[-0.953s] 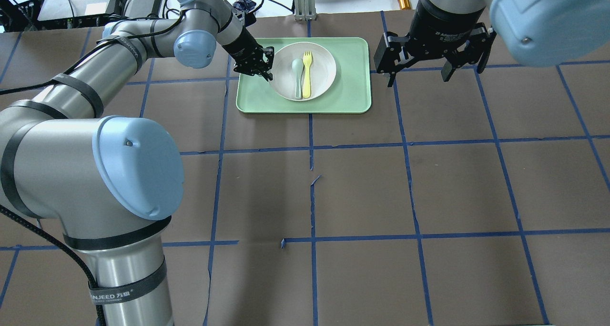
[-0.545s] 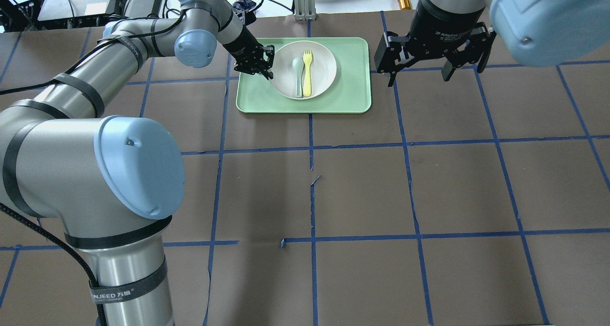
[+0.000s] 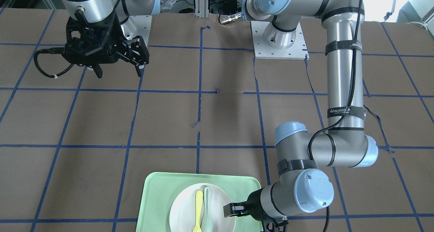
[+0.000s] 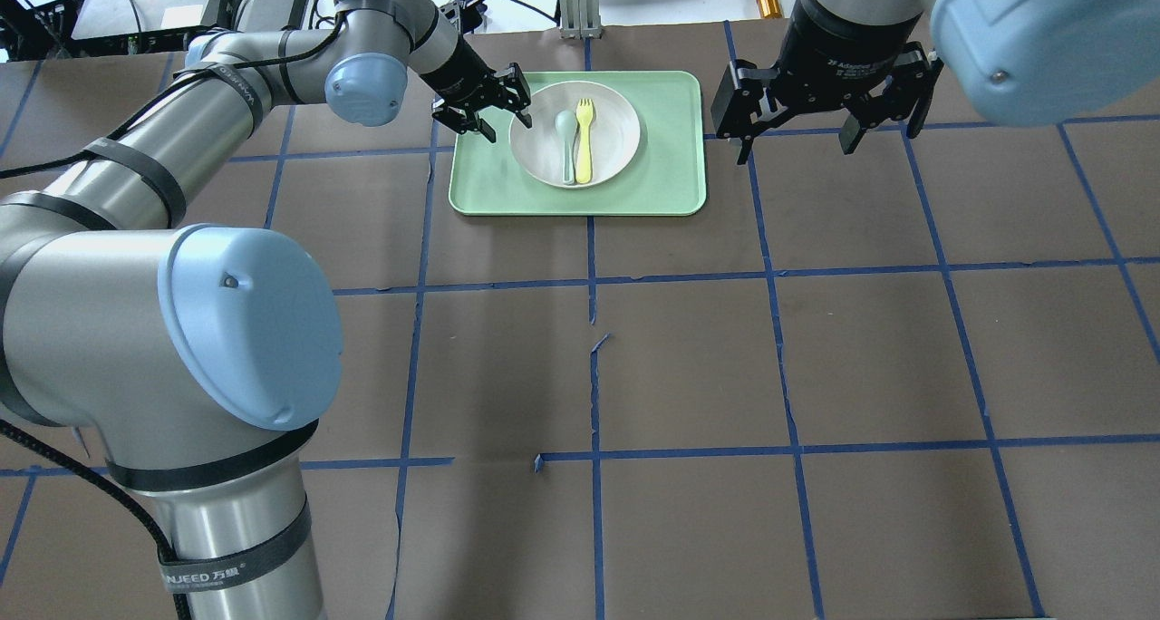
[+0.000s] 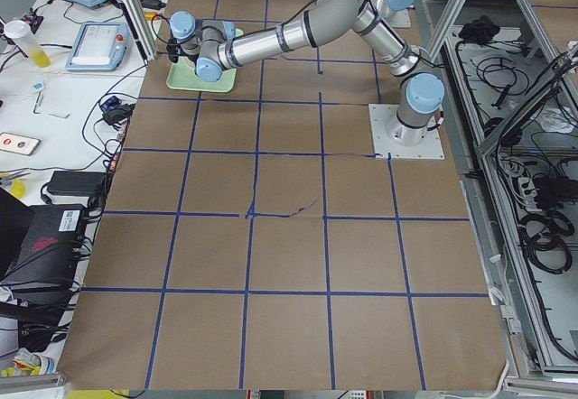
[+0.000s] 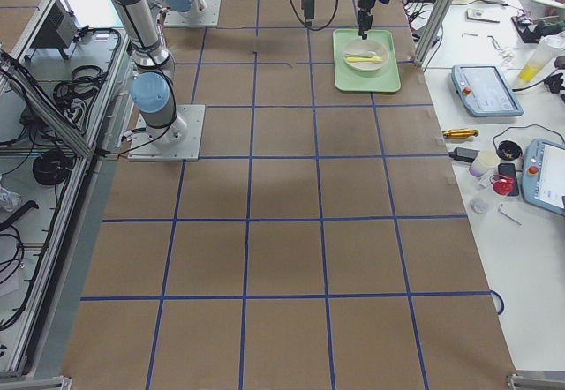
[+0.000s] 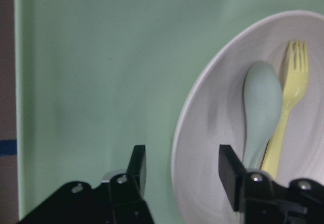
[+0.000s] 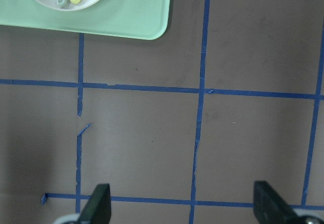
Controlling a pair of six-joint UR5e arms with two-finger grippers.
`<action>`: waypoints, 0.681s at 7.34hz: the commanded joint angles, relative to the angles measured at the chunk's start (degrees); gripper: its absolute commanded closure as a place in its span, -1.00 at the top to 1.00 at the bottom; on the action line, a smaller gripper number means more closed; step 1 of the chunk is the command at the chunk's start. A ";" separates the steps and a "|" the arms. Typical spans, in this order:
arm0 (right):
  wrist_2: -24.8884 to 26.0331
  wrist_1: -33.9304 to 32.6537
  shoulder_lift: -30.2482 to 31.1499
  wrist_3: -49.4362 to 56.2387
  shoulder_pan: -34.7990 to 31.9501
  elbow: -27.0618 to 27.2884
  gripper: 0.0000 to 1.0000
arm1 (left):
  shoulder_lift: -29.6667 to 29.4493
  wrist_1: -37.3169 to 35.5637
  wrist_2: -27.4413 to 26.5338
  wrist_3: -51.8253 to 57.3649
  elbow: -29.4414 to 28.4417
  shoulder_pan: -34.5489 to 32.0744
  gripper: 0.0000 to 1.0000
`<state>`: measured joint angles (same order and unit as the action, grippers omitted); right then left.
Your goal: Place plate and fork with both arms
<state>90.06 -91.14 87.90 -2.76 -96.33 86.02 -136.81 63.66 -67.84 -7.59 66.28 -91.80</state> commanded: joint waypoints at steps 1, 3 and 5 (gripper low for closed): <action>0.03 0.00 -0.01 0.03 0.00 0.03 1.00 | 8.79 -0.28 -8.65 0.03 10.04 0.31 0.89; 0.03 0.00 -0.01 0.03 0.00 0.03 1.00 | 18.72 0.32 -16.75 0.12 18.42 0.22 1.00; 0.03 0.00 -0.01 0.03 0.00 0.03 1.00 | 28.83 3.38 -20.40 0.03 23.09 -0.48 1.00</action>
<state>90.09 -91.14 87.89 -2.73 -96.33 86.04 -114.49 64.94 -86.07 -7.52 86.15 -91.90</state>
